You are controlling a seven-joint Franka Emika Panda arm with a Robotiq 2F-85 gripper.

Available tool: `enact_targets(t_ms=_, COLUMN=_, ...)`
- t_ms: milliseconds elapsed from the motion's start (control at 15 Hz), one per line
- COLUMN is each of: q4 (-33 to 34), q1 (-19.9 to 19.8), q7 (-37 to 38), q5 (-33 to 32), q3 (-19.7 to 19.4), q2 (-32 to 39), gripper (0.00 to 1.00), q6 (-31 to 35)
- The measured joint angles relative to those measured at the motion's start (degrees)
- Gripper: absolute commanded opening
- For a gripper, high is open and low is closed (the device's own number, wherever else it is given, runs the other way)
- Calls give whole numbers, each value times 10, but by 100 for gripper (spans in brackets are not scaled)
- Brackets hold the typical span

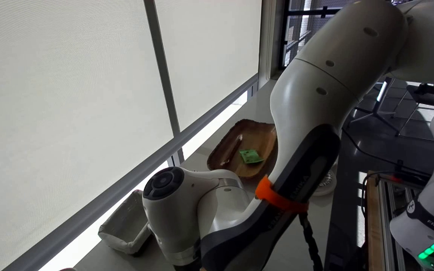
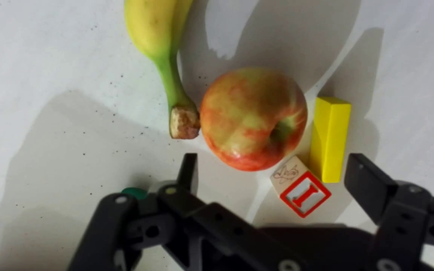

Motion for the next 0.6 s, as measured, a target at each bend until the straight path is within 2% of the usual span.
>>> enact_targets(t_ms=200, q4=0, q1=0, q7=12, q5=0, q3=-5, q2=10, gripper=99, q6=0)
enact_targets(t_ms=267, q4=0, q1=1, q7=16, q5=0, q3=-9, q2=13, gripper=74, q6=0)
enact_targets(t_ms=333, q4=0, q1=1, q7=17, q5=0, q3=-11, q2=15, gripper=74, q6=0)
enact_targets(t_ms=600, q4=0, q1=1, q7=18, q5=1, q3=-15, q2=18, gripper=44, q6=4)
